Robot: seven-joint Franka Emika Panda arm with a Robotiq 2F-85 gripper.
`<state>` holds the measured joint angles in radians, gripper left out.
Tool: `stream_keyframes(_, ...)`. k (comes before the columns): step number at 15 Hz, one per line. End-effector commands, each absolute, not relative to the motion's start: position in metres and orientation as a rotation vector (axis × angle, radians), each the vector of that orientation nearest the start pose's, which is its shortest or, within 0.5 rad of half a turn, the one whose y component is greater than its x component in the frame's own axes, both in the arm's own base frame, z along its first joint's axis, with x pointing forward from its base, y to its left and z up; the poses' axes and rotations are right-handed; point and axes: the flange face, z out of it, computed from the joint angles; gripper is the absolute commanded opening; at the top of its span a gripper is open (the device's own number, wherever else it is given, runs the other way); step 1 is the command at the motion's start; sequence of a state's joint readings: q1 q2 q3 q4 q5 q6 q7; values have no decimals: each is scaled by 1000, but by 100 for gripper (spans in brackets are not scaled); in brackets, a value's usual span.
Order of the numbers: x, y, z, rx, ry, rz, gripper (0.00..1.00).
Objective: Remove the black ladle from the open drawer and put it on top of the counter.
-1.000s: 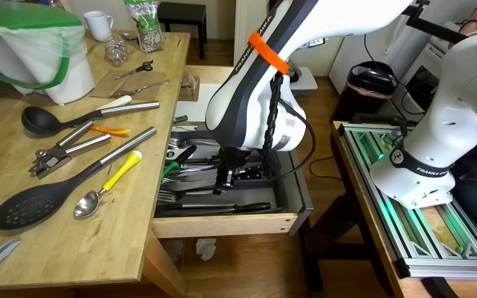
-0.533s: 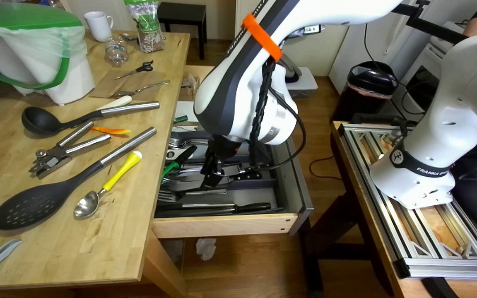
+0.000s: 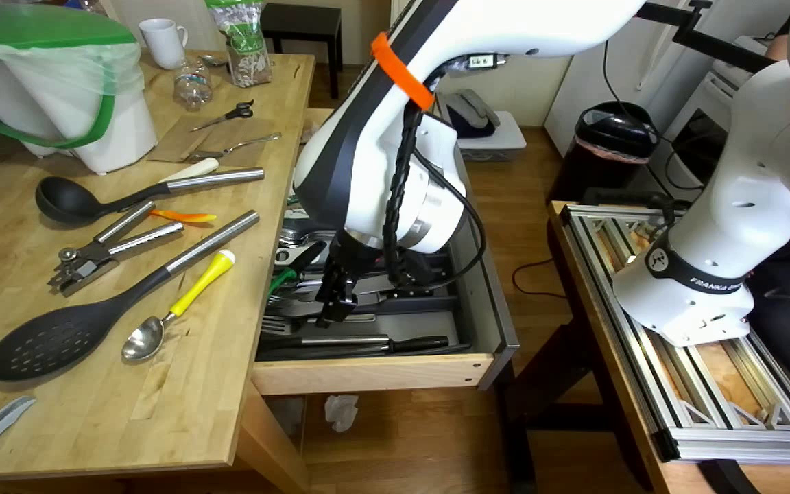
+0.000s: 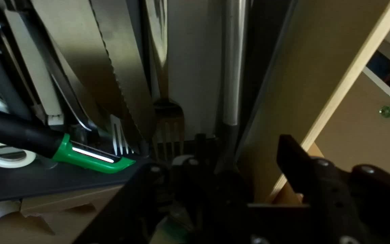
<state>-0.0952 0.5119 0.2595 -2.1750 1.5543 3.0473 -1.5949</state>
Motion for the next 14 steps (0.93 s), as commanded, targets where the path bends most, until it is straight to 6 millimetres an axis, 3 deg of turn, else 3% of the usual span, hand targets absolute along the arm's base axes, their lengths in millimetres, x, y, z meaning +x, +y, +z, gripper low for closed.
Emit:
stream_keyframes(1,534,14,137,-2784,-251,-680,45)
stream_keyframes(5,536,20,120,-2751,-271,-671,43)
stream_keyframes(8,535,22,104,-2746,-269,-646,29)
stream_keyframes(11,533,25,90,-2737,-268,-618,21)
stream_keyframes(14,534,23,85,-2740,-264,-610,26)
